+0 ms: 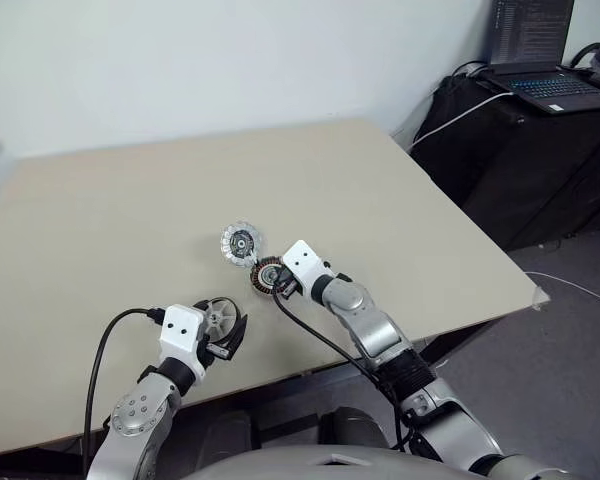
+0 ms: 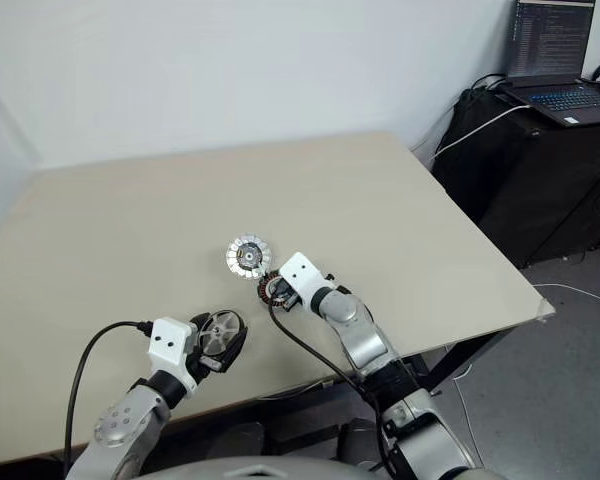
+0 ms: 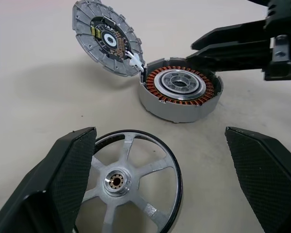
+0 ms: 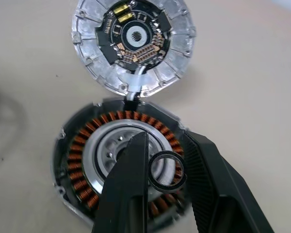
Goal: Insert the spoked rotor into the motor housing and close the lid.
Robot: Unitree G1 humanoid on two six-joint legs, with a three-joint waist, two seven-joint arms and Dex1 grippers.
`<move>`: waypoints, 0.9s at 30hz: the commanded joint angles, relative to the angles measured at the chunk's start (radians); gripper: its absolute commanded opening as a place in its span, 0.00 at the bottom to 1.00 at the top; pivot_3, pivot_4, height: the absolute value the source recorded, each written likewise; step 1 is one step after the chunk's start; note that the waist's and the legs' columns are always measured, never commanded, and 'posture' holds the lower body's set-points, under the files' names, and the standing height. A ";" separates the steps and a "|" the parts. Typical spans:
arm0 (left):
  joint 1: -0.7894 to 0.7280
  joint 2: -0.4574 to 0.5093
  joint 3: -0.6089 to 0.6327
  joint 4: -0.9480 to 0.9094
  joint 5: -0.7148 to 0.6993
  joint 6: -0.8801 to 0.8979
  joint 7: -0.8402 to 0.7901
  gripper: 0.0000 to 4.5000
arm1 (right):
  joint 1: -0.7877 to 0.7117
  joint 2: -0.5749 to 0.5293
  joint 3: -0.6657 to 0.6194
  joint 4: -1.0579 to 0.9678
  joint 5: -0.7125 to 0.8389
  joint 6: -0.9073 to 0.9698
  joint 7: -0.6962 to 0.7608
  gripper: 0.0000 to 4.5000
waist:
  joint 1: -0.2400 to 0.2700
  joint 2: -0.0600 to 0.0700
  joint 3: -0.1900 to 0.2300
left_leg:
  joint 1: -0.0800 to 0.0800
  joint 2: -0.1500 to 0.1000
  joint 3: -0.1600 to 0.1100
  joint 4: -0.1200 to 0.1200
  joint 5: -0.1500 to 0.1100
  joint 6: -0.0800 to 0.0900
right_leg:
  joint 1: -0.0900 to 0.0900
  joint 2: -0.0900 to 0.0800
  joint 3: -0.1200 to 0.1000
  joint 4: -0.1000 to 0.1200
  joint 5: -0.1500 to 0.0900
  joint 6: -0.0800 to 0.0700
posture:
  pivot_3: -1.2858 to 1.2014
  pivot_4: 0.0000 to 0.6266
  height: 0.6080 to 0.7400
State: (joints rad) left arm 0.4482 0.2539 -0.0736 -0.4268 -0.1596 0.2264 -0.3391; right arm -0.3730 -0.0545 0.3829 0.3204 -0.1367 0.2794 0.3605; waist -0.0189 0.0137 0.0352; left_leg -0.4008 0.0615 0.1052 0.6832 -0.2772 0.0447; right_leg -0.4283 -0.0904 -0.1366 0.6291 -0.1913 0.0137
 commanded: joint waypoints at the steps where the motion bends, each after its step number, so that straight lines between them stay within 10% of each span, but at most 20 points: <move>1: -0.004 -0.009 0.003 -0.001 -0.009 -0.033 -0.003 1.00 | -0.047 0.035 -0.015 0.044 0.011 -0.048 -0.004 0.22 | -0.002 0.000 0.000 | 0.000 0.000 0.000 0.000 0.000 0.000 | 0.000 0.000 0.000 0.000 0.000 0.000 | 0.52 0.00 1.00; 15: 0.003 -0.017 0.008 -0.002 -0.006 -0.044 0.000 1.00 | -0.121 0.090 -0.030 0.253 0.011 -0.120 -0.003 0.22 | -0.008 0.000 0.000 | 0.001 0.000 0.002 0.000 0.000 0.000 | 0.000 0.001 0.002 0.001 0.000 0.000 | 0.52 0.00 1.00; 22: 0.000 -0.019 0.007 0.001 -0.006 -0.044 0.001 1.00 | -0.117 0.102 -0.062 0.232 0.035 -0.115 0.012 0.67 | -0.010 0.000 0.000 | 0.003 0.000 0.003 0.000 0.000 0.000 | 0.000 0.001 0.004 0.002 0.000 0.000 | 0.52 0.00 1.00; 27: -0.002 -0.018 0.006 0.002 -0.007 -0.041 -0.002 1.00 | -0.099 0.099 -0.063 0.119 0.053 -0.069 0.042 0.58 | -0.011 0.000 0.000 | 0.003 0.001 0.004 0.000 0.000 0.000 | -0.001 0.002 0.006 0.002 0.000 0.000 | 0.52 0.00 1.00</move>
State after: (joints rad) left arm 0.4568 0.2384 -0.0710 -0.4177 -0.1594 0.2073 -0.3372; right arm -0.4615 0.0350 0.3354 0.5100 -0.1017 0.2005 0.3944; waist -0.0297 0.0141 0.0350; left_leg -0.3983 0.0620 0.1089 0.6829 -0.2772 0.0446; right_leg -0.4294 -0.0886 -0.1297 0.6313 -0.1908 0.0140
